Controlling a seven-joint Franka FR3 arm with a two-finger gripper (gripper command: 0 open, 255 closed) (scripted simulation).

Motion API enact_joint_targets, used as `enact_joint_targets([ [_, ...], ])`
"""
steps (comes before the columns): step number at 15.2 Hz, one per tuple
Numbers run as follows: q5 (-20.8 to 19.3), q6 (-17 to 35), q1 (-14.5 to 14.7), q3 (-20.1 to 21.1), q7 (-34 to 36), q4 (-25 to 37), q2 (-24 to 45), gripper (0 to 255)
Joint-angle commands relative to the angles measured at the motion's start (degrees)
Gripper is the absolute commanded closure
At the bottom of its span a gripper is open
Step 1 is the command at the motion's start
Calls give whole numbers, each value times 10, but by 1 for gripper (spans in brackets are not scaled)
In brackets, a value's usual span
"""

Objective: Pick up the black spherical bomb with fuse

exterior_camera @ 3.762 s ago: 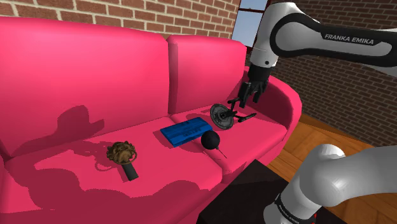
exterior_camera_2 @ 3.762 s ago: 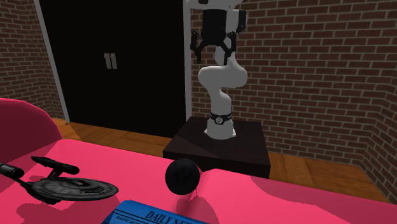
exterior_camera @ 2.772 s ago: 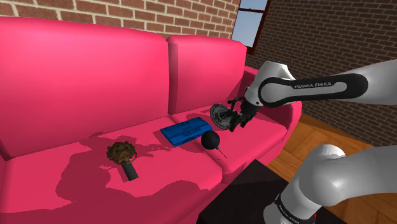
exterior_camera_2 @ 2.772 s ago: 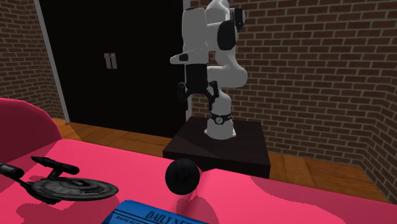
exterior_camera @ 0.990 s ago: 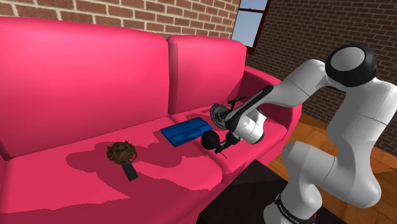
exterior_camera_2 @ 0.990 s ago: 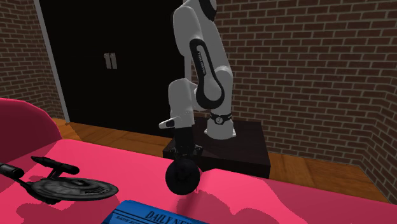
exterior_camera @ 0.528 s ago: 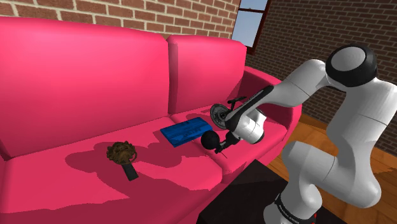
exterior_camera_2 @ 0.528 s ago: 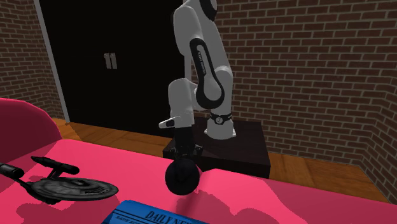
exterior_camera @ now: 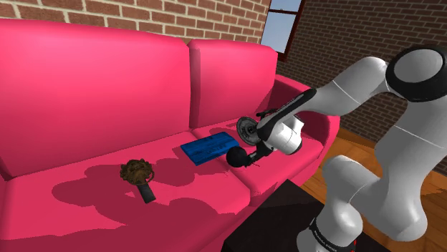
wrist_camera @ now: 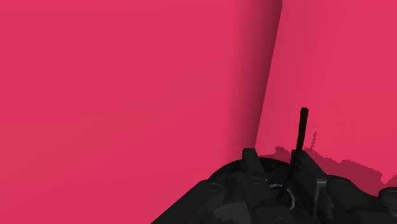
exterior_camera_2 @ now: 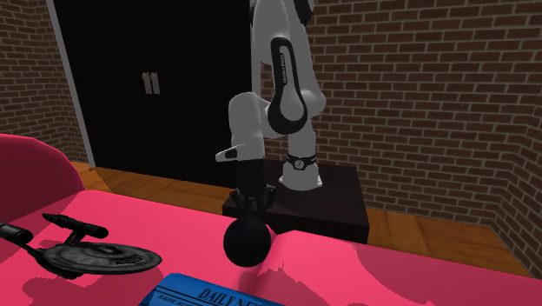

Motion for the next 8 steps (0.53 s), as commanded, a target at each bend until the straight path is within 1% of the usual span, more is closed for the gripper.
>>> enact_joint_targets([
  [1, -20, -23, -119, 117, 26, -5, 8, 255],
  [2, -45, -31, -174, 168, 49, -9, 6, 255],
  [3, -74, -39, -222, 210, 75, -13, 0, 255],
  [4, -102, -47, -265, 248, 99, -16, -7, 255],
  [6, -153, -64, -336, 309, 143, -21, -21, 255],
  [8, -159, -65, -340, 312, 148, -21, -23, 255],
])
